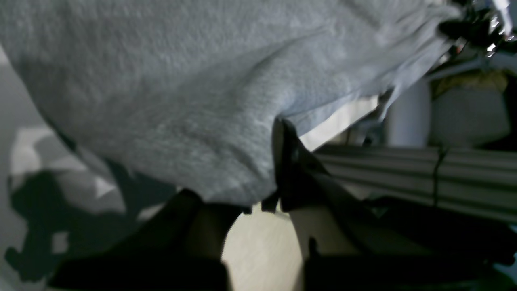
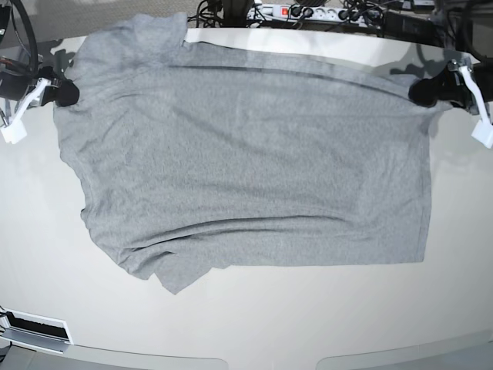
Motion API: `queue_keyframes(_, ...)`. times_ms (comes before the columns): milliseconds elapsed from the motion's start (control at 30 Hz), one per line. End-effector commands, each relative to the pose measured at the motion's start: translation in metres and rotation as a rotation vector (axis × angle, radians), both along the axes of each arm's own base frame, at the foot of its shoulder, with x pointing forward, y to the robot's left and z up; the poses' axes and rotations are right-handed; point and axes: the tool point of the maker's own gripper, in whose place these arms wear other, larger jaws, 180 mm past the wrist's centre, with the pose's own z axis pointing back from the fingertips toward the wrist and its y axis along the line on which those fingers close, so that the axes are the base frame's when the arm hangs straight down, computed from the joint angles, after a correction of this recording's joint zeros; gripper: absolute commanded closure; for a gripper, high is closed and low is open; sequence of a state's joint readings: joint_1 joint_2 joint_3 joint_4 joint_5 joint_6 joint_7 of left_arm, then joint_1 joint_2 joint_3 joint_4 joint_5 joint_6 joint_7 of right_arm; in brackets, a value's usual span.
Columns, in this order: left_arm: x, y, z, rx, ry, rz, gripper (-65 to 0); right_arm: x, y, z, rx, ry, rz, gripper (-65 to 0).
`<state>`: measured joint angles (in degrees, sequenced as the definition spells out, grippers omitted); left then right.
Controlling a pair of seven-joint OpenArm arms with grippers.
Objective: Layout the t-shirt on the table in an organized manner, then fold the t-shirt properly
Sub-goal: 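Lift the collar end with both grippers and fold it over the shirt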
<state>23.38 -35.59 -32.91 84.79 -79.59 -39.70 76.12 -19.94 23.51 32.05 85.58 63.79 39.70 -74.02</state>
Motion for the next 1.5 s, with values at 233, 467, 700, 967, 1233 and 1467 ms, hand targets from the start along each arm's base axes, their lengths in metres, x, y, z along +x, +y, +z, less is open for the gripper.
queue_keyframes(233, -0.017, 0.038, 0.016, 0.135, 0.071, -0.092, 0.0, -0.031, 0.0, 0.014, -0.081, 0.016, 0.087, 0.0)
queue_keyframes(467, -0.065, 0.035, 0.006, 0.099, 0.22, -0.124, 0.0, -0.046, -0.001, 0.014, -0.09, 0.051, 0.113, 0.0)
queue_keyframes(700, -0.093, 0.036, 0.001, 0.1, 0.299, -0.131, 0.0, -0.058, 0.001, 0.011, -0.081, 0.093, 0.127, 0.0)
queue_keyframes(967, -0.088, 0.037, 0.002, 0.102, 0.284, -0.131, 0.0, -0.071, 0.005, 0.011, -0.053, 0.113, 0.126, 0.0)
queue_keyframes(1233, -0.054, 0.031, 0.009, 0.059, 0.15, -0.051, 0.0, -0.057, 0.011, 0.021, -0.034, 0.05, 0.122, 0.0)
queue_keyframes(1467, -0.011, 0.029, 0.024, 0.054, 0.022, -0.042, 0.0, -0.019, 0.011, 0.032, -0.04, -0.059, 0.106, 0.0)
